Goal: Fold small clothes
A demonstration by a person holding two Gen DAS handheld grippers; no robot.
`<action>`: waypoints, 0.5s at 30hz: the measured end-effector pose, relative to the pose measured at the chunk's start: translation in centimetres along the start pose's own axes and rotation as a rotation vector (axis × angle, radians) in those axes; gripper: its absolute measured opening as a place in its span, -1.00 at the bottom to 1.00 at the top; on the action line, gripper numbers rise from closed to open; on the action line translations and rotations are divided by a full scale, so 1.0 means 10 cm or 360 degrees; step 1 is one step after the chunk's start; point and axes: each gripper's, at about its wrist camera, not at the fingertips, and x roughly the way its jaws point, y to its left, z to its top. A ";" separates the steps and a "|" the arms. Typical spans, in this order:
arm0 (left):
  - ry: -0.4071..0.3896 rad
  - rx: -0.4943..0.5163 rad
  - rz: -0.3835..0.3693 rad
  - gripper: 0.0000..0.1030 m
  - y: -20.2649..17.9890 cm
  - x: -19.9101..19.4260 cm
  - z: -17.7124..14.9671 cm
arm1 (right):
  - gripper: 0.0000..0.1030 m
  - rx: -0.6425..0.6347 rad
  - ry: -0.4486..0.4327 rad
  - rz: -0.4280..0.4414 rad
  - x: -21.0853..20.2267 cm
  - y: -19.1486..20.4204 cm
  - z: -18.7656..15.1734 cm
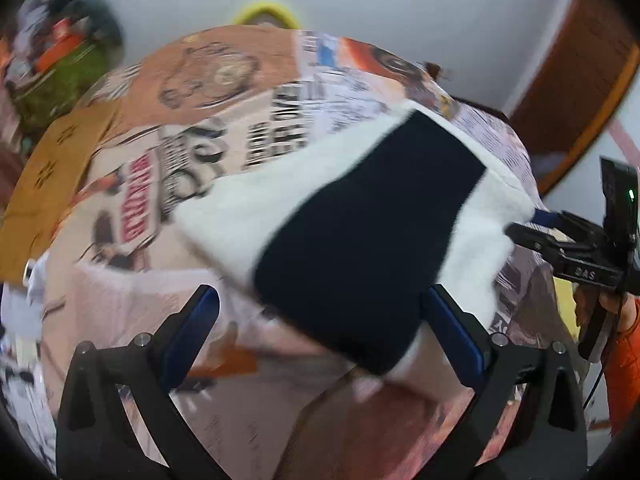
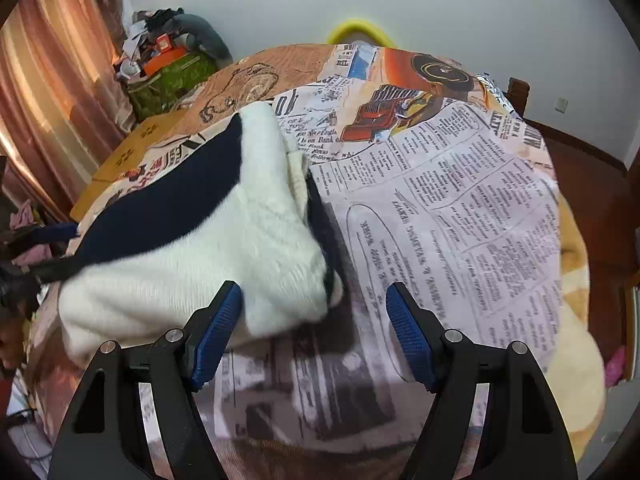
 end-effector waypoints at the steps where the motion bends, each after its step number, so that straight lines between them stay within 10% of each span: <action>1: 0.0007 -0.0042 0.0001 1.00 0.07 -0.02 -0.01 | 0.39 -0.0019 0.0001 0.0001 -0.03 0.01 0.02; 9: 0.0166 -0.0532 -0.0250 1.00 0.53 0.13 -0.17 | 0.51 -0.0054 -0.0059 0.0143 -0.08 0.09 0.45; 15: 0.0242 -0.0737 -0.0511 1.00 0.48 0.36 -0.12 | 0.52 -0.0054 0.0161 0.0189 0.46 0.07 0.70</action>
